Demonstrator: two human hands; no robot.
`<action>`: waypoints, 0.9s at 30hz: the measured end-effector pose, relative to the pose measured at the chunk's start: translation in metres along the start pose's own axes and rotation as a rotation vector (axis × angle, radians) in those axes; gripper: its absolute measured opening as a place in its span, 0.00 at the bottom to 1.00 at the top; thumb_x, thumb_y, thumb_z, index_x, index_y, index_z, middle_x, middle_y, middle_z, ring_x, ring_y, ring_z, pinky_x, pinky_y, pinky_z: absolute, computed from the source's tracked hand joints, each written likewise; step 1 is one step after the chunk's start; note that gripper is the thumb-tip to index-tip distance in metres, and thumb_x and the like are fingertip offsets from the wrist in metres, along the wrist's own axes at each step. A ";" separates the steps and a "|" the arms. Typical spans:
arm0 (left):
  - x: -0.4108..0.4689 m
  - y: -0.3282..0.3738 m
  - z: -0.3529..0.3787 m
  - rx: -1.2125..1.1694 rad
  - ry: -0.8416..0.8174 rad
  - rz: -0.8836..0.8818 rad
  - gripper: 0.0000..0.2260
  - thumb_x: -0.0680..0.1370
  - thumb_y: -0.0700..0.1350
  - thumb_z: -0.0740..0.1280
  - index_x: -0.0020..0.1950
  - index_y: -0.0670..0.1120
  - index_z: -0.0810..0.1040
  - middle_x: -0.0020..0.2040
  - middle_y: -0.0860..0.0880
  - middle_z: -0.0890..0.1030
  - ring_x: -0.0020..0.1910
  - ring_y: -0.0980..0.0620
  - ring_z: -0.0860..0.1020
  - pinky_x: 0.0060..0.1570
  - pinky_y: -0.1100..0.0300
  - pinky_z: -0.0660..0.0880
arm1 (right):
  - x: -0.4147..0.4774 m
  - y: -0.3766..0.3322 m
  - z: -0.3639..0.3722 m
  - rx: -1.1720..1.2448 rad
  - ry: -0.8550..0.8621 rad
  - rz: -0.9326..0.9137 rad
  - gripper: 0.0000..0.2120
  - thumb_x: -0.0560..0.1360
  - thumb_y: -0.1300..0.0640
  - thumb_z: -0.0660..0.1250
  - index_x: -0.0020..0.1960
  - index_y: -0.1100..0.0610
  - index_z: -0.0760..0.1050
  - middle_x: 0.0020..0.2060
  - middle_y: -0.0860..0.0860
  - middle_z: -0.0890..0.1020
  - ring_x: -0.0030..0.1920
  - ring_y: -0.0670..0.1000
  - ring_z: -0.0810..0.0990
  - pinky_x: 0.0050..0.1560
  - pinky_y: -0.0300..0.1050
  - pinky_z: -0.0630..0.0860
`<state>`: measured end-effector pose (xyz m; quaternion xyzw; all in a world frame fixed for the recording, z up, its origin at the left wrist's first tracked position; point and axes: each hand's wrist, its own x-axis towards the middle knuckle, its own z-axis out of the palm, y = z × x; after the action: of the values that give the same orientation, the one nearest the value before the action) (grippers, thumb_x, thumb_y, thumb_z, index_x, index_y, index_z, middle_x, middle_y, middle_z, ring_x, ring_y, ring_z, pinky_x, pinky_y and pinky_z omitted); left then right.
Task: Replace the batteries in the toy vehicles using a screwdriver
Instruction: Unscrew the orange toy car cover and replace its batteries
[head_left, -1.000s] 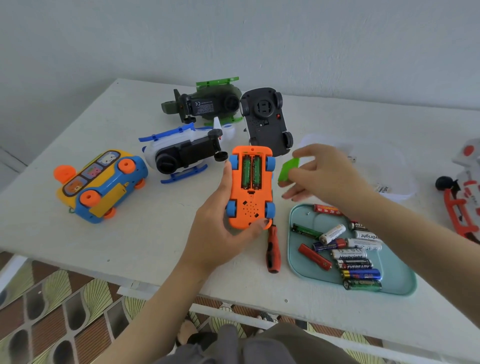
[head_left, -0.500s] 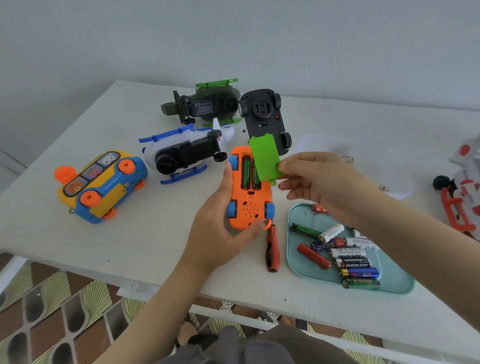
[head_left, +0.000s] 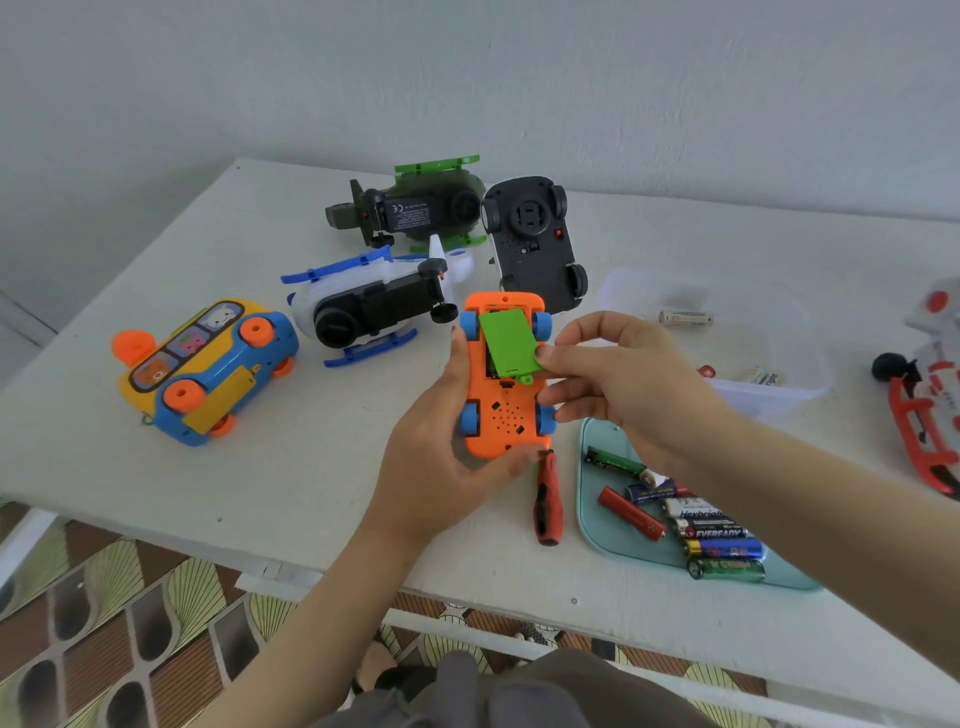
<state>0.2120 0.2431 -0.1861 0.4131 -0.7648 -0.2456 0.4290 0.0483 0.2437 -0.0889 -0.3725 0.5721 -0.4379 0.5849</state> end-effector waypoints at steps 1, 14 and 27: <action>0.000 0.000 0.000 0.008 0.000 -0.002 0.43 0.73 0.65 0.65 0.77 0.42 0.50 0.64 0.59 0.70 0.59 0.73 0.71 0.55 0.77 0.68 | 0.000 0.002 0.001 -0.002 0.007 -0.012 0.08 0.74 0.66 0.69 0.41 0.58 0.71 0.27 0.52 0.81 0.24 0.47 0.79 0.24 0.37 0.75; -0.001 -0.002 0.000 0.034 0.001 -0.007 0.43 0.73 0.68 0.64 0.77 0.46 0.49 0.64 0.53 0.73 0.59 0.70 0.72 0.56 0.76 0.69 | -0.002 0.011 0.006 0.072 0.049 -0.081 0.11 0.75 0.67 0.68 0.40 0.57 0.68 0.23 0.51 0.78 0.24 0.47 0.78 0.25 0.36 0.75; -0.001 0.001 0.000 0.029 0.021 0.018 0.44 0.73 0.68 0.63 0.77 0.43 0.50 0.62 0.61 0.71 0.55 0.69 0.74 0.54 0.77 0.69 | 0.000 0.013 0.012 0.044 0.118 -0.058 0.11 0.74 0.64 0.70 0.41 0.57 0.68 0.27 0.54 0.81 0.25 0.49 0.79 0.27 0.40 0.78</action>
<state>0.2120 0.2445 -0.1858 0.4148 -0.7675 -0.2263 0.4332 0.0614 0.2471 -0.1003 -0.3495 0.5846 -0.4885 0.5455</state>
